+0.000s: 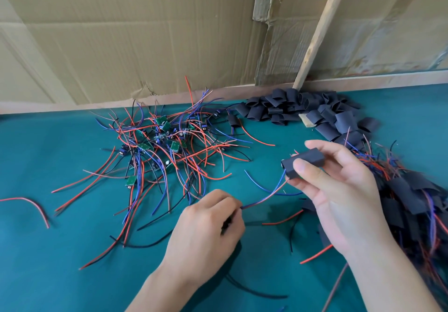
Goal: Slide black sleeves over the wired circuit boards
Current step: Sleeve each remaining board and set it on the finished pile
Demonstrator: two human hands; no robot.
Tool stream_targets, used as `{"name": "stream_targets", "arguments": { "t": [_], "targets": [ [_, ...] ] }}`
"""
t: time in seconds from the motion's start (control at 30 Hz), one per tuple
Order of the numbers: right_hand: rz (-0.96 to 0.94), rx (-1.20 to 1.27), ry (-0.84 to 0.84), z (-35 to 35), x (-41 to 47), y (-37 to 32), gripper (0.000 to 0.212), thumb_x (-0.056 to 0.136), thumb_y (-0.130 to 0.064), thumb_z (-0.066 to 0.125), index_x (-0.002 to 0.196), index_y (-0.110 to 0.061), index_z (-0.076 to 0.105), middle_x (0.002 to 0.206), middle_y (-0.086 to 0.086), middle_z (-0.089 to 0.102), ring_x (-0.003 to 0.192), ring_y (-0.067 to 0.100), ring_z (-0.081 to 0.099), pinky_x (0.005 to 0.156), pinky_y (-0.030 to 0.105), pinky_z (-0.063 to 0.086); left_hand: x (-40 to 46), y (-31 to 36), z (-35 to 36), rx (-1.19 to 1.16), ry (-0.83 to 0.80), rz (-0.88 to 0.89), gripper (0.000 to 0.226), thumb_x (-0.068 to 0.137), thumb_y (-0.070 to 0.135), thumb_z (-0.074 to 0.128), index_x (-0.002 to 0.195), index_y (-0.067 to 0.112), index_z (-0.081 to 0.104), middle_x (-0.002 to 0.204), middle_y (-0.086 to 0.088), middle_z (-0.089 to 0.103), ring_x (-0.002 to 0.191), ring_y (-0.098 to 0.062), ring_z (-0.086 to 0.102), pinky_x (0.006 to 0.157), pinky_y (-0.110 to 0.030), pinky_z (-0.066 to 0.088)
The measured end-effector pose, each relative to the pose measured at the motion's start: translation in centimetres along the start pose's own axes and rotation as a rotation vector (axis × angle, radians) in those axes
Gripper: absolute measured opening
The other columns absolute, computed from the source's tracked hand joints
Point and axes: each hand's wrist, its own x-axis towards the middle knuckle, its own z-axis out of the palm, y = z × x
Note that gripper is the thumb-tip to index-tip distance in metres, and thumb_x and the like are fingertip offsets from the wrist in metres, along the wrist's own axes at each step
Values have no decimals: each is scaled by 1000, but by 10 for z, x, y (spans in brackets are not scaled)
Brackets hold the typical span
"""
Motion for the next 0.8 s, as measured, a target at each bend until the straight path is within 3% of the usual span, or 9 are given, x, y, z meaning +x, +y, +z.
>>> {"name": "stream_targets", "arguments": {
  "t": [0.13, 0.23, 0.37, 0.47, 0.53, 0.6, 0.7, 0.8],
  "targets": [
    [-90, -253, -14, -4, 0, 2, 53, 66, -2, 89, 111, -21, 68, 90, 5, 76, 84, 26, 75, 78, 37, 60, 1, -2, -1, 34, 75, -65, 23, 90, 32, 51, 85, 21, 70, 81, 11, 63, 66, -15, 60, 58, -34, 53],
    [-141, -340, -43, -3, -1, 3, 48, 70, -11, 85, 109, -32, 68, 95, 8, 77, 87, 31, 75, 81, 39, 60, 2, -2, -1, 33, 104, -89, 14, 89, 26, 59, 86, 22, 72, 79, 12, 64, 65, -11, 60, 59, -31, 52],
    [-40, -168, -42, 10, -6, 17, 52, 65, -9, 83, 110, -29, 68, 91, 9, 76, 84, 29, 75, 78, 37, 60, 3, -1, 0, -43, 116, -134, 12, 90, 20, 63, 88, 23, 75, 76, 13, 64, 63, -5, 58, 58, -12, 41],
    [135, 14, -69, 25, -15, 35, 62, 60, -1, 86, 115, -17, 63, 86, 8, 76, 82, 26, 73, 77, 35, 58, 1, 1, 2, -290, 120, -266, 17, 95, 16, 66, 87, 29, 74, 71, 8, 69, 55, -3, 66, 50, -16, 49],
    [227, 77, -79, 31, -19, 43, 67, 55, 1, 92, 113, -12, 62, 87, 9, 76, 80, 26, 72, 80, 38, 57, 0, 2, 4, -475, 84, -361, 17, 95, 12, 68, 89, 28, 73, 76, 6, 74, 63, -6, 73, 46, -20, 53],
    [266, 127, -89, 31, -21, 44, 55, 61, 1, 90, 108, -9, 63, 92, 14, 77, 80, 28, 72, 79, 37, 59, 1, 3, 2, -647, 59, -407, 13, 94, 15, 71, 102, 24, 69, 86, 1, 76, 76, -16, 77, 54, -27, 60],
    [251, 72, -87, 28, -20, 44, 36, 68, -2, 86, 99, -9, 69, 95, 17, 77, 83, 29, 74, 79, 36, 61, 3, 1, 0, -838, 23, -454, 32, 88, 22, 70, 118, 18, 60, 99, -10, 75, 87, -27, 77, 72, -36, 63],
    [192, -157, -35, 27, -20, 46, 34, 73, -5, 87, 101, -13, 70, 96, 11, 79, 85, 23, 76, 82, 42, 58, 2, -1, 0, -902, -33, -442, 30, 95, 5, 67, 121, 18, 59, 108, -12, 74, 96, -27, 75, 86, -35, 61]
  ]
}}
